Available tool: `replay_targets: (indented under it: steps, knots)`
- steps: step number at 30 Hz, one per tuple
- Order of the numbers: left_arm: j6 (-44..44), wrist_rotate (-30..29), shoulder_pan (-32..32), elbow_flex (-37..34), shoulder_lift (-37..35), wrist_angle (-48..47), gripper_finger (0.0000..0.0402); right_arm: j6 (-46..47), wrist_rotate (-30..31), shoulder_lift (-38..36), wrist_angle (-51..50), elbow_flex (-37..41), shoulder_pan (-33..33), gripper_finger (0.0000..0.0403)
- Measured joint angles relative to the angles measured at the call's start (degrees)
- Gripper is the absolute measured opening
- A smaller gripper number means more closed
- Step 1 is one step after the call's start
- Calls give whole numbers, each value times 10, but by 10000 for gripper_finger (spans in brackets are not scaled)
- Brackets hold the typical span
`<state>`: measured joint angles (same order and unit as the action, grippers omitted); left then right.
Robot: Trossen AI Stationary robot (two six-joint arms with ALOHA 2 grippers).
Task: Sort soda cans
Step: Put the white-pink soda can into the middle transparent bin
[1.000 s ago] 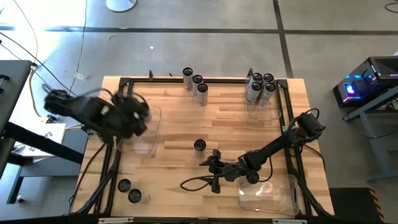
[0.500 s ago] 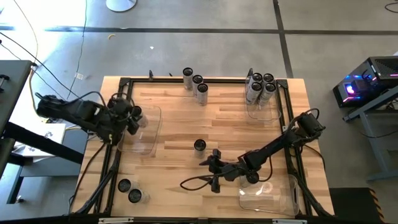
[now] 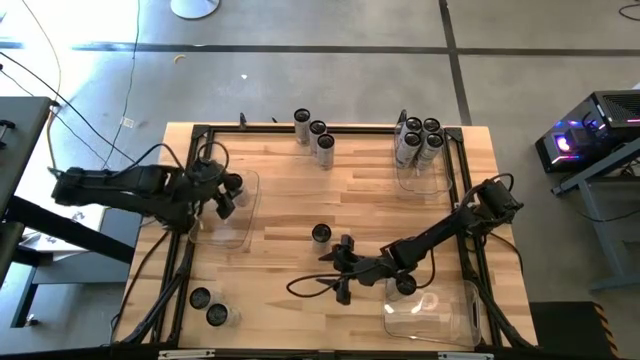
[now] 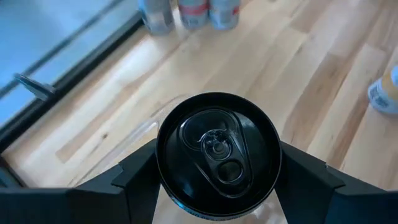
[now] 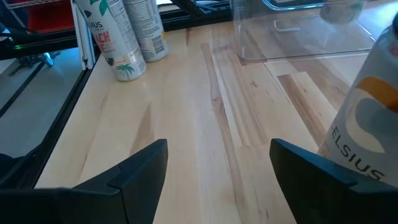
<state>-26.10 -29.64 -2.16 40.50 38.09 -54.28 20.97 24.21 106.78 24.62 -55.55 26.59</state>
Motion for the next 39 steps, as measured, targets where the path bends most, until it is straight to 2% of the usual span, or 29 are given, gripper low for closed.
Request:
replay_targets:
  steps: [10, 12, 22, 31, 39]
  knots:
    - [98, 169, 147, -13, 7, 57, 243, 0, 0, 0, 0, 0, 1, 277]
    - [104, 183, 167, -13, 18, 62, 243, 0, 0, 0, 0, 0, 1, 277]
    - [118, 203, 228, -13, 76, 70, 243, 13, 0, 0, 0, 0, 1, 277]
    - [154, 186, 227, -13, 75, 150, 244, 26, 0, 0, 0, 0, 1, 277]
    - [162, 176, 227, -13, 98, 141, 246, 36, 0, 0, -1, 0, 1, 277]
